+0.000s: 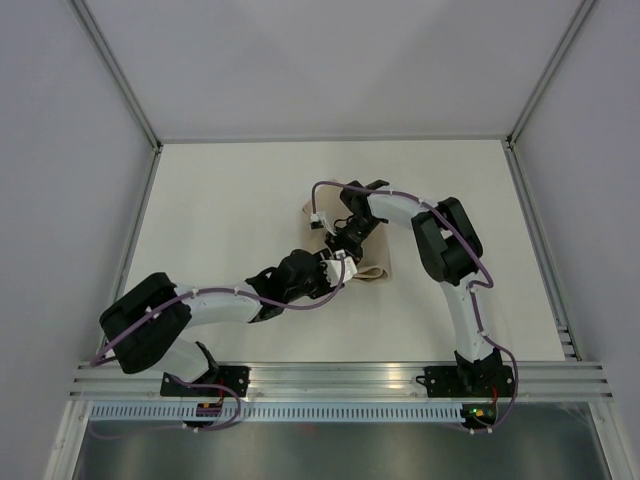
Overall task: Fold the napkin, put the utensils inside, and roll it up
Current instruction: Roll the napkin with the utensil
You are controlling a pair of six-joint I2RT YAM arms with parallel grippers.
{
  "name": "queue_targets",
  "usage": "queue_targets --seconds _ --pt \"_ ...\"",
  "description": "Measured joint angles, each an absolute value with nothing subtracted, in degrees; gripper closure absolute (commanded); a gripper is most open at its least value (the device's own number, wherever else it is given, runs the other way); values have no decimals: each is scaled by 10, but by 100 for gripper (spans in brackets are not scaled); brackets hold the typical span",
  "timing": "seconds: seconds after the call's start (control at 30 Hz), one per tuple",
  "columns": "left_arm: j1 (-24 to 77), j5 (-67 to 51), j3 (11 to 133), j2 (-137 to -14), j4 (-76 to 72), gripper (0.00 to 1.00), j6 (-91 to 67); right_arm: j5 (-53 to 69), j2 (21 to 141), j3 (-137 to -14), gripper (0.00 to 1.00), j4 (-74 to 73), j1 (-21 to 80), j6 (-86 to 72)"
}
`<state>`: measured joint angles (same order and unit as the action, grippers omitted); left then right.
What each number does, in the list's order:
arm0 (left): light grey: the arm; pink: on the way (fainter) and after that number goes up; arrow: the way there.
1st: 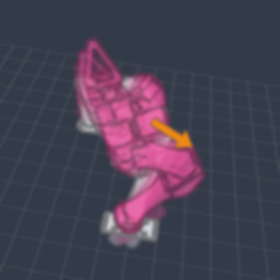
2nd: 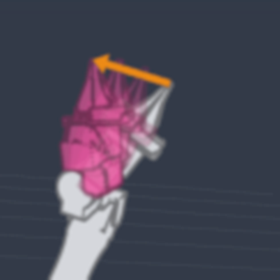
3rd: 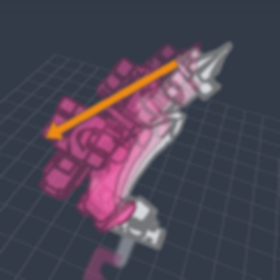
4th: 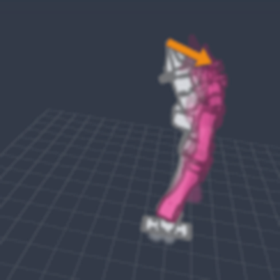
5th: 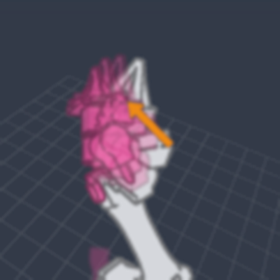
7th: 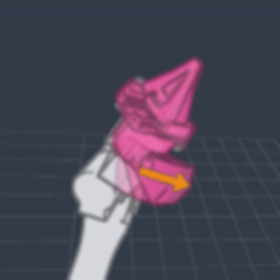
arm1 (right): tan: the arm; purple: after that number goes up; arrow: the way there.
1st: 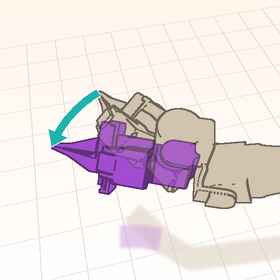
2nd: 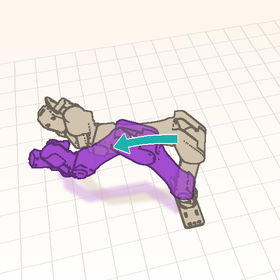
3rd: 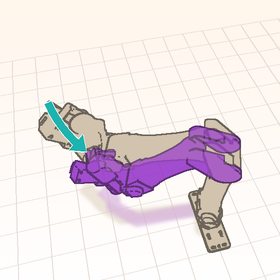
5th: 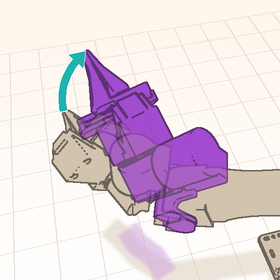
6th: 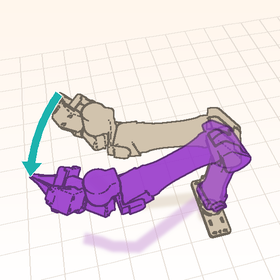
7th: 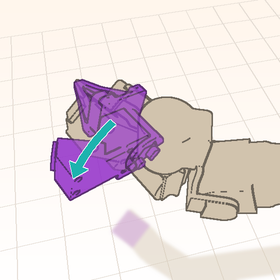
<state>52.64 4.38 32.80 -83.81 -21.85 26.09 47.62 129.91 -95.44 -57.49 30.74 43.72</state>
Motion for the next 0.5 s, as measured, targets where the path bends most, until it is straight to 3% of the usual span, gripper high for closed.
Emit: queue_targets --seconds 0.5 --pt "541 17 389 -908 -149 39 319 484 1310 -958 99 -625 292 459"
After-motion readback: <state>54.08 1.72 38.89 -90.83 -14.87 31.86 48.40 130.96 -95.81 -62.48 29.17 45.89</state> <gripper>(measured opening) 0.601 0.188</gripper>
